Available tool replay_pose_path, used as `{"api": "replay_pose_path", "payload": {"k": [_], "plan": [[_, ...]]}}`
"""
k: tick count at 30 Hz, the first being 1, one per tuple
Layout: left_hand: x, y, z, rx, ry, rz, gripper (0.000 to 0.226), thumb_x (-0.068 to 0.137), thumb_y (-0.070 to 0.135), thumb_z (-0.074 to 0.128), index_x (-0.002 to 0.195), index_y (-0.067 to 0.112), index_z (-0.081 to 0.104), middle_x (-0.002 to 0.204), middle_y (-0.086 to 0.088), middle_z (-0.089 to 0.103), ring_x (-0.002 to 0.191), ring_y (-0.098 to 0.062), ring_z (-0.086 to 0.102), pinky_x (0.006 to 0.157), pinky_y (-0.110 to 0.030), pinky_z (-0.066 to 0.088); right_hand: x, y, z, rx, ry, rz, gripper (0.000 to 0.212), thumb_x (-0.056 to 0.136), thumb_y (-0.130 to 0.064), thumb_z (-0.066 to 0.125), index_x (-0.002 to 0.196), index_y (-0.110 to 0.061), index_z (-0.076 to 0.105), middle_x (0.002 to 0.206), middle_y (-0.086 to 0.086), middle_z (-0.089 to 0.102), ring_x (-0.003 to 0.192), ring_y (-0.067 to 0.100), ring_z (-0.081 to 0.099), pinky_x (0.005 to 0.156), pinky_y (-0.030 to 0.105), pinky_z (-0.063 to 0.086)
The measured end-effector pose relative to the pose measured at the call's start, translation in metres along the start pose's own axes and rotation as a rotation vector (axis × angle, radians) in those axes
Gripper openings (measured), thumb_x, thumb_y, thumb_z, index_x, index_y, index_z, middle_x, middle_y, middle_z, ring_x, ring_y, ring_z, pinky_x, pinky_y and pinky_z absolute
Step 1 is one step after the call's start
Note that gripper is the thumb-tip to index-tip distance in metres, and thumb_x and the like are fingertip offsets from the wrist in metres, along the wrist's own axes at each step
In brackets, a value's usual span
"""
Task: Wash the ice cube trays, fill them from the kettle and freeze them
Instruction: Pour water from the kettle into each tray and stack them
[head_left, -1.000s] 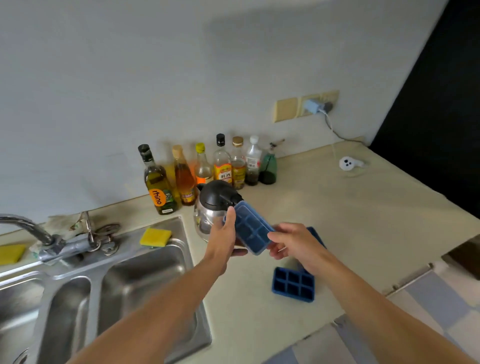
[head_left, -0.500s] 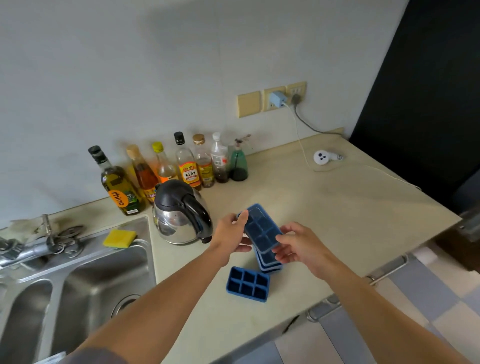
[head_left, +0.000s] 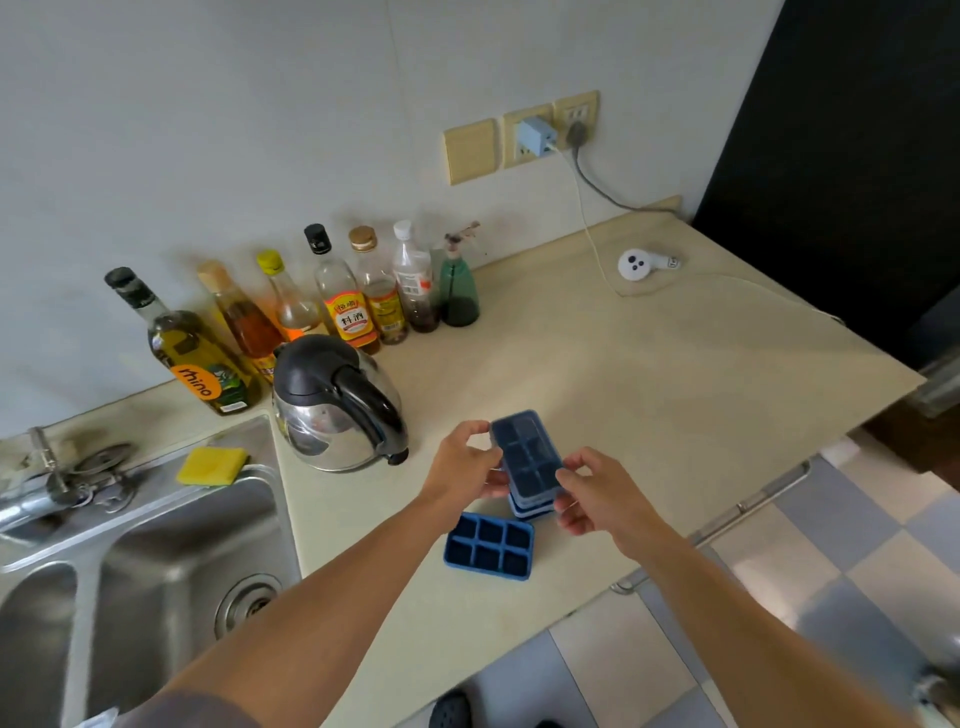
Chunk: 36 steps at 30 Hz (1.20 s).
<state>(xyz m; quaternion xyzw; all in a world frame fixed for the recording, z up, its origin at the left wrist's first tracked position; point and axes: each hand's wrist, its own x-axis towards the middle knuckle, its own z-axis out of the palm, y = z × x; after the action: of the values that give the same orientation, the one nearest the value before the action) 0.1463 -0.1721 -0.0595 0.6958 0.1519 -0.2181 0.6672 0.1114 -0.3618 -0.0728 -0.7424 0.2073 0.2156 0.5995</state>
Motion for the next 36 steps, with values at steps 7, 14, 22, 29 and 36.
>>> {"api": "replay_pose_path", "payload": {"k": [7,14,22,29,36], "plan": [[-0.002,-0.018,-0.006,0.025,0.120,0.016,0.029,0.099,0.021,0.063,0.126,0.020,0.053,0.086,-0.009,0.074,0.071,-0.023,0.076,0.061,-0.030,0.060,-0.006,0.022,0.001,0.048,0.157,0.066,0.019,0.105,-0.020,0.043,0.104,-0.011,0.060,0.076,0.015,0.072,0.055,0.023,0.065,0.052,0.031,0.054],[-0.019,-0.073,-0.047,0.531,0.273,-0.082,0.017,0.096,0.028,0.062,0.110,0.017,0.064,0.104,-0.002,0.068,0.084,-0.016,0.062,0.067,-0.030,0.049,-0.013,0.052,0.029,-0.016,0.034,0.191,0.014,0.100,-0.010,0.051,0.101,-0.002,0.062,0.082,0.014,0.063,0.053,0.023,0.057,0.053,0.031,0.051],[-0.030,-0.094,-0.057,0.496,0.139,-0.154,0.016,0.092,0.013,0.063,0.107,0.013,0.069,0.100,-0.012,0.071,0.087,-0.025,0.066,0.084,-0.044,0.061,-0.017,0.062,0.064,0.041,0.062,0.155,0.005,0.097,-0.002,0.060,0.101,-0.005,0.061,0.087,0.019,0.067,0.060,0.027,0.059,0.061,0.037,0.057],[-0.035,-0.097,-0.063,0.531,0.165,-0.124,0.023,0.091,0.007,0.060,0.112,0.013,0.068,0.102,-0.008,0.070,0.094,-0.030,0.069,0.084,-0.044,0.061,-0.020,0.059,0.074,-0.070,0.109,0.120,0.015,0.093,0.007,0.057,0.105,0.001,0.063,0.097,0.024,0.069,0.055,0.023,0.060,0.054,0.030,0.057],[-0.043,-0.094,-0.071,0.499,0.156,-0.129,0.030,0.090,0.002,0.058,0.116,0.014,0.068,0.099,-0.007,0.072,0.088,-0.028,0.070,0.079,-0.038,0.062,-0.027,0.057,0.079,-0.085,0.105,0.099,0.021,0.093,0.007,0.060,0.111,-0.003,0.062,0.106,0.019,0.067,0.065,0.023,0.064,0.064,0.032,0.062]]}}
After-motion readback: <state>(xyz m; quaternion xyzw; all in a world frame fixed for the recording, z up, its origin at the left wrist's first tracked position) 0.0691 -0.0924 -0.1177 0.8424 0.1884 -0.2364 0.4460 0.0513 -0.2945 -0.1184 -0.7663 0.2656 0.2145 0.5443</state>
